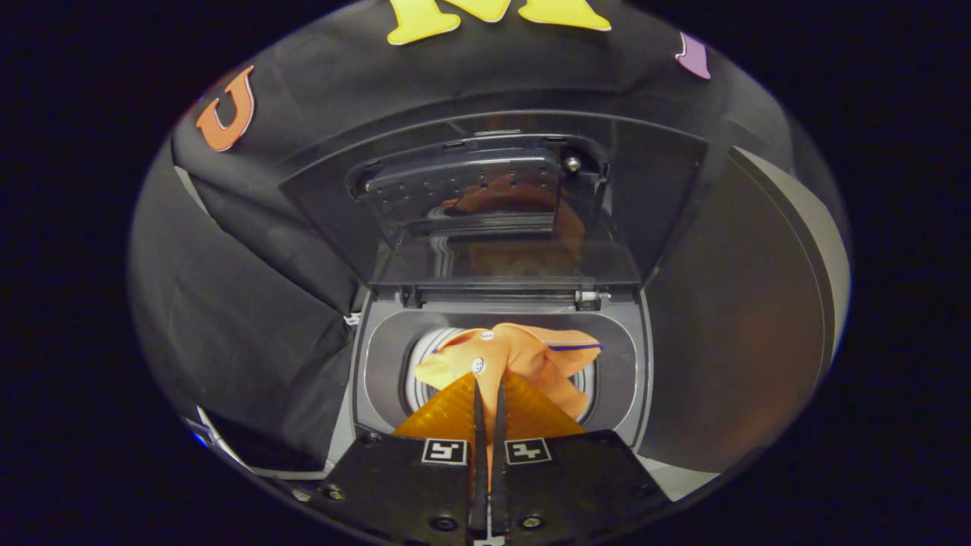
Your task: Put the clothes into the washing machine and then close the washing machine lid.
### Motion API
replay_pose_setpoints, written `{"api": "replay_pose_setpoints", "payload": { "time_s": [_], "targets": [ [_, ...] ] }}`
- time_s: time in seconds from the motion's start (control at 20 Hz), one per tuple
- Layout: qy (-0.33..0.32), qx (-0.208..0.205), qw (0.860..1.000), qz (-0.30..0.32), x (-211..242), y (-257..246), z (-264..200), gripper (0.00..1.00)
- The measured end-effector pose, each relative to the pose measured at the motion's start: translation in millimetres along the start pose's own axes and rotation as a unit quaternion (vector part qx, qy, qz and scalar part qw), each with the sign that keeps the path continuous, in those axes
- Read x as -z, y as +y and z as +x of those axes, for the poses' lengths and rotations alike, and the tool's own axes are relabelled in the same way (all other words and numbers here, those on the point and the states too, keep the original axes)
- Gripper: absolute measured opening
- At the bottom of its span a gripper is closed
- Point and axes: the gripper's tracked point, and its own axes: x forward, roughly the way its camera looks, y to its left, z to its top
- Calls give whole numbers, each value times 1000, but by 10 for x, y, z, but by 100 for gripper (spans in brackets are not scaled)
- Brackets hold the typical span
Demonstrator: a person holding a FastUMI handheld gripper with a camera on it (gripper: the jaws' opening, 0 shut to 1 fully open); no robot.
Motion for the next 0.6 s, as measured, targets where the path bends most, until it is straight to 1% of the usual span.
{"api": "replay_pose_setpoints", "payload": {
  "time_s": [0.1, 0.15, 0.2, 0.25, 0.3, 0.4, 0.6],
  "targets": [
    [3, -12, 1000, 4, -1, 45, 47, 7],
    [4, -28, 1000, 6, -9, 100, 54, 12],
    [3, -30, 1000, 2, 50, 103, 30, 15],
    [-3, -24, 1000, -4, 19, 83, 81, 34],
    [-12, -6, 1000, -9, -13, 15, 59, 53],
    [-35, 14, 999, -17, -103, -42, 7, 91],
    [-51, 25, 998, -23, -142, -86, -36, 91]
  ]
}}
